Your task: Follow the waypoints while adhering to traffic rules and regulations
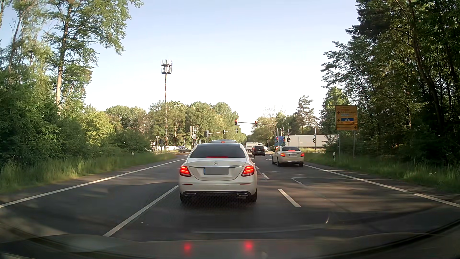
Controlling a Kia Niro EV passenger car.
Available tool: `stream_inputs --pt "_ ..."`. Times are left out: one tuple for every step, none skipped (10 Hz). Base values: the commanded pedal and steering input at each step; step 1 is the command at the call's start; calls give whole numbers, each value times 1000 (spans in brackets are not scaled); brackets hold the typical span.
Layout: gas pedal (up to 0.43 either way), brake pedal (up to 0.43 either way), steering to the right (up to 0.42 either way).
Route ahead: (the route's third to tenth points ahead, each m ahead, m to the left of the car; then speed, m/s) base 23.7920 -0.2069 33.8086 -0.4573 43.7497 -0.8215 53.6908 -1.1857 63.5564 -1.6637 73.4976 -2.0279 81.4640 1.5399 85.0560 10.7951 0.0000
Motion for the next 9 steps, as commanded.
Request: stream_inputs --pt "0 0 -4" --pt "0 0 -4" --pt "0 0 -4" --pt "0 0 -4" --pt "0 0 -5" --pt "0 0 -4" --pt "0 0 -4" --pt "0 0 -4" --pt "0 0 -4"
